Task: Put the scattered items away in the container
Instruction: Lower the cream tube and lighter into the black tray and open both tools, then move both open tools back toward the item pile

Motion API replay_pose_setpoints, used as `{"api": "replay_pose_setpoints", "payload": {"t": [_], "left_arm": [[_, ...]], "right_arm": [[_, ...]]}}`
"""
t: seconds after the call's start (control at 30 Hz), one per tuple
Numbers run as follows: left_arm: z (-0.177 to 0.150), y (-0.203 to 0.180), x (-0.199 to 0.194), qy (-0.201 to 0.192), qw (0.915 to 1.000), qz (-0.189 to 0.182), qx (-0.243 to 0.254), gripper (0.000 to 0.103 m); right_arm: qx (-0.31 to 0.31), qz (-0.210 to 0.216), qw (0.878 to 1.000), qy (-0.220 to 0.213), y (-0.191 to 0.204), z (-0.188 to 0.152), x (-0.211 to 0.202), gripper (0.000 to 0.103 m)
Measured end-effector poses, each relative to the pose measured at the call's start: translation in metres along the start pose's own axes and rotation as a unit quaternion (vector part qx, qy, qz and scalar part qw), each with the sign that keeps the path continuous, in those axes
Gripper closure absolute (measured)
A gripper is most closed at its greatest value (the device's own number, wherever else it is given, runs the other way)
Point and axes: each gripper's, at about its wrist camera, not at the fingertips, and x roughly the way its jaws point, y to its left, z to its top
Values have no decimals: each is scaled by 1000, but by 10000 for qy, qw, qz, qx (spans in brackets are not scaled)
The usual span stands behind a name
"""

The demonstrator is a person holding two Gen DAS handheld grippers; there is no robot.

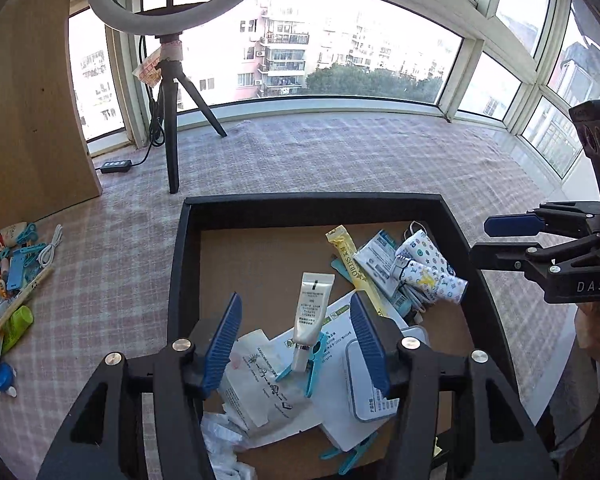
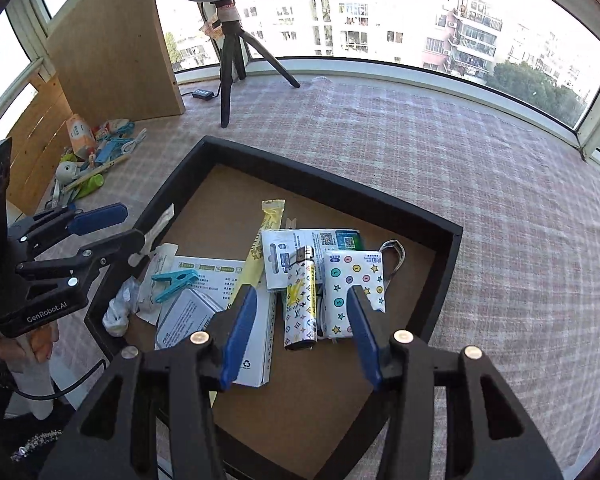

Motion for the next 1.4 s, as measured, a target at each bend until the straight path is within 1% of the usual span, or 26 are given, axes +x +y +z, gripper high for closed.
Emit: {"api": "replay_pose_setpoints", "payload": {"t": [0.07,0.17,0.27,0.33,0.47,0.6,0.77,0.87,0.97,1.07,1.23,1.3,1.4], "left_arm": [[-2,3,-5,-28,9999,98,6,45],[-4,19,-10,-28,9996,202,-174,45],[-8,43,-16,-38,9986,308,-424,45],[-13,62,-20,-58,9972,448,-600,45],[-26,105,-30,-65,9923,789,-952,45],[-40,156,-42,-111,9834,1137,-1407,45],[-60,223,-59,-129,9687,1549,-1934,45],[-71,257,-68,-130,9600,1763,-2171,45],[-82,290,-75,-124,9523,1901,-2385,45],[-90,322,-78,-114,9449,2084,-2522,45],[-99,376,-82,-105,9314,2199,-2898,45],[-100,392,-83,-118,9292,2233,-2944,45],[-101,417,-80,-97,9260,2200,-3066,45]], "right_arm": [[-55,-9,9998,-189,9,4,-9,45],[-178,98,9993,-301,24,14,-13,45],[-282,244,9988,-313,42,26,-8,45],[-353,386,9983,-274,56,34,-3,45],[-604,482,9968,-227,92,51,13,45],[-795,680,9943,-225,135,75,30,45],[-1073,825,9906,-186,197,108,58,45],[-1269,995,9868,-145,237,124,77,45],[-1457,1132,9828,-56,279,141,99,45],[-1641,1244,9786,-7,321,158,122,44],[-1861,1383,9727,106,387,188,160,42],[-1911,1404,9714,93,409,202,174,42],[-1918,1507,9696,191,437,220,198,40]]}}
